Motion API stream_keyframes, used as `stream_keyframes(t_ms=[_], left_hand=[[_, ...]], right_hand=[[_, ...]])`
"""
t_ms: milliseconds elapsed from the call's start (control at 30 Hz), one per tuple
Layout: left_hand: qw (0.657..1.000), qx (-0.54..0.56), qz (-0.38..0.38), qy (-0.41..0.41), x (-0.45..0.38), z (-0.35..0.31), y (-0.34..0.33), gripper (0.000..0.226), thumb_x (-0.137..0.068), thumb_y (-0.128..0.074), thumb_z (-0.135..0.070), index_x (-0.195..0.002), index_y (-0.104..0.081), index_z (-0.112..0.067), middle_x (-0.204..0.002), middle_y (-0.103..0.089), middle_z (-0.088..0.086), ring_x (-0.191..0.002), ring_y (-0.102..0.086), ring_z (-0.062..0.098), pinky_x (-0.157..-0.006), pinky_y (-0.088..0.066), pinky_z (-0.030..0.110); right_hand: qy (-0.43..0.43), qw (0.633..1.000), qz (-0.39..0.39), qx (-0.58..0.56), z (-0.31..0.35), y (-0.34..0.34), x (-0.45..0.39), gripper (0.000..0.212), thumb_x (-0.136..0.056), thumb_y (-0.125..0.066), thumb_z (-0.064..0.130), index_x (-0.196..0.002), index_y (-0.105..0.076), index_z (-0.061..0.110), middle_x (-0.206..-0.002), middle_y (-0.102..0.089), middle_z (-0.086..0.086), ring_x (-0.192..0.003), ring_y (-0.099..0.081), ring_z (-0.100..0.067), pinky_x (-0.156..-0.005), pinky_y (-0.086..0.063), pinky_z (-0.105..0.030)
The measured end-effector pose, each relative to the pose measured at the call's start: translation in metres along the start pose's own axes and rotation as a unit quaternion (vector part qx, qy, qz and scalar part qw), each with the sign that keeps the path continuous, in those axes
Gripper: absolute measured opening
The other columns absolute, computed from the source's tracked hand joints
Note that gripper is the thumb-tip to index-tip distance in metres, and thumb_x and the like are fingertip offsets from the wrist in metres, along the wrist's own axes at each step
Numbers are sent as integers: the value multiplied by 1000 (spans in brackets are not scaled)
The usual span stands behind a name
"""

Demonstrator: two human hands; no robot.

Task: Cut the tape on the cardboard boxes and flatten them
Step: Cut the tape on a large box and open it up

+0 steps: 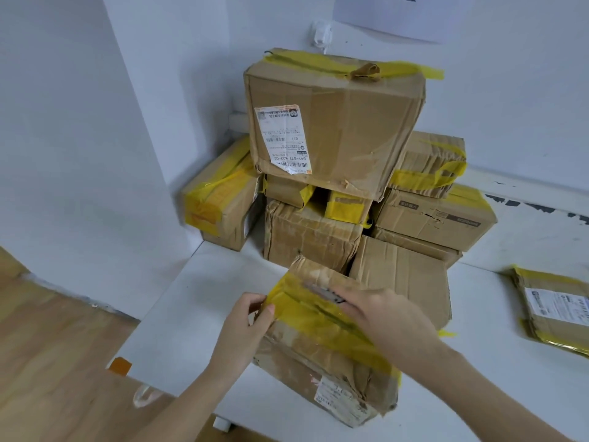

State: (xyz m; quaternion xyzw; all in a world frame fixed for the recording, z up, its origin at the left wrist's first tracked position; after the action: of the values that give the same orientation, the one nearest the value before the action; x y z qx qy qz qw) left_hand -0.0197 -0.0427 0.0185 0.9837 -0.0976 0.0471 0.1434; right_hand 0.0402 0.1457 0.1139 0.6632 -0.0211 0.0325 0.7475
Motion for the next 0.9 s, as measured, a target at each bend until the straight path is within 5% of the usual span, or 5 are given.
stream_keyframes(t_ms=[167, 400, 600, 733, 900], left_hand=[[994, -108, 12, -23, -6, -10, 4, 6, -93, -55, -21, -97, -59, -21, -90, -64, -10, -89, -62, 8, -80, -52, 30], [984, -172, 19, -42, -10, -15, -2, 21, -98, -44, -26, -105, -61, -15, -91, -63, -4, -87, -59, 10, -74, -46, 23], [983, -182, 10, -26, -15, -11, -3, 16, -97, -45, -25, -100, -58, -17, -89, -62, -5, -84, -58, 11, -68, -43, 19], [977, -212, 0, -5, -20, -13, -4, 22, -97, -43, -32, -91, -55, -14, -84, -60, -2, -80, -57, 14, -64, -41, 24], [970, -241, 4, -19, -23, -16, -6, 22, -97, -45, -30, -87, -51, -11, -85, -62, 3, -81, -59, 20, -68, -43, 31]], right_hand=[[18, 992, 45, 119, 24, -16, -12, 31, -103, -26, 37, -134, -31, 33, -59, -27, 4, -79, -64, -26, -41, -28, -28], [26, 990, 27, 138, 25, -19, -17, 46, -101, -35, 12, -142, -23, 29, -99, -59, -3, -88, -62, -29, -53, -35, -32], [55, 983, 38, 173, 41, -17, -24, 58, -92, -41, -6, -145, -26, 12, -103, -61, -8, -93, -64, -30, -57, -38, -33], [88, 977, 52, 185, 50, -22, -26, 51, -90, -43, -8, -138, -34, 5, -99, -62, -9, -85, -64, -30, -44, -29, -29], [96, 976, 45, 188, 43, -24, -25, 56, -91, -41, -8, -143, -27, 6, -101, -62, -9, -88, -64, -31, -53, -36, -32]])
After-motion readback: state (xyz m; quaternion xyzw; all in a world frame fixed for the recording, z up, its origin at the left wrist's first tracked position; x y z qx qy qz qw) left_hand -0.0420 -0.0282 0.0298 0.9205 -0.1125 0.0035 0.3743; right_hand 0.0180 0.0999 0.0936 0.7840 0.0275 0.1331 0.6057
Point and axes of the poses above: each hand's wrist, its own x-axis away from the middle knuckle, its own y-axis out of the back of the hand, z = x × y, the point moved 5 cm from there along -x, towards the middle knuckle
